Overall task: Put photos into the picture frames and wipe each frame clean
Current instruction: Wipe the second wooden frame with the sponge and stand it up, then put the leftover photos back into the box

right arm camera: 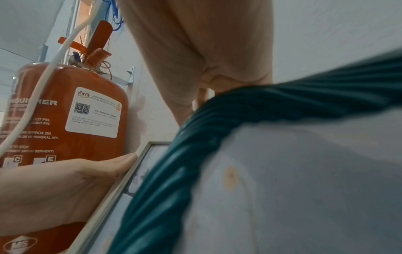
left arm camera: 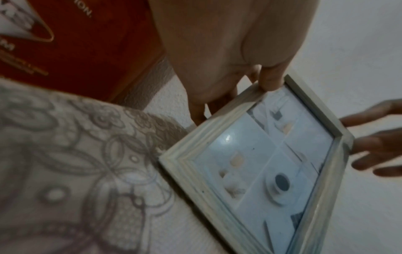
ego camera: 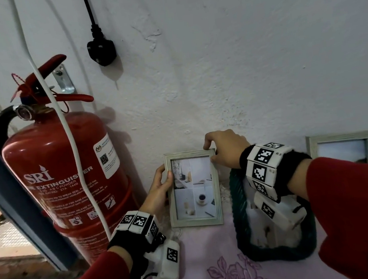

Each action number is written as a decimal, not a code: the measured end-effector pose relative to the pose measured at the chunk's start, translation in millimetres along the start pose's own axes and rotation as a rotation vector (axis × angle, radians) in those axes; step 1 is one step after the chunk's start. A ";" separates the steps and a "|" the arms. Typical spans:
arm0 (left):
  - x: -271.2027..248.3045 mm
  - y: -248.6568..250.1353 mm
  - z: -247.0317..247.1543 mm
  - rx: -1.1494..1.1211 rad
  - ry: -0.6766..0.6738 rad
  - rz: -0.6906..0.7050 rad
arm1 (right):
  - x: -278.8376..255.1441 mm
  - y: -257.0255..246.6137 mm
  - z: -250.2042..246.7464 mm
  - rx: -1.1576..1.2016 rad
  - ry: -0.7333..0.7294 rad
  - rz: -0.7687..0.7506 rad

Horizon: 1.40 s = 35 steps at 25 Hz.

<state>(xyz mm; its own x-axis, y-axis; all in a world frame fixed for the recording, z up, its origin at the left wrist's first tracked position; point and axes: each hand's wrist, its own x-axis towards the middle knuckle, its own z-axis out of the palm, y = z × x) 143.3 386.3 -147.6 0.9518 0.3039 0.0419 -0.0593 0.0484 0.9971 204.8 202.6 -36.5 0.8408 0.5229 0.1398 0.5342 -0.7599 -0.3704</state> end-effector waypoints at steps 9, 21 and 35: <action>-15.3 34.3 2.3 0.246 0.145 0.025 | -8.8 -5.2 -11.8 -0.121 -0.022 -0.080; -96.7 153.3 42.9 0.324 0.235 0.335 | -88.6 -25.0 -87.8 0.167 0.319 -0.240; -266.8 137.9 204.5 0.183 -0.067 0.224 | -290.4 48.1 -113.7 0.365 0.389 -0.081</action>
<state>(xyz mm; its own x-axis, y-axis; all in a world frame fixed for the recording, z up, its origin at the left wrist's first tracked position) -57.3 117.4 -8.1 0.9393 0.2237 0.2600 -0.2203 -0.1874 0.9573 -3.7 -29.7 9.5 0.8057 0.3395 0.4854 0.5916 -0.5035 -0.6297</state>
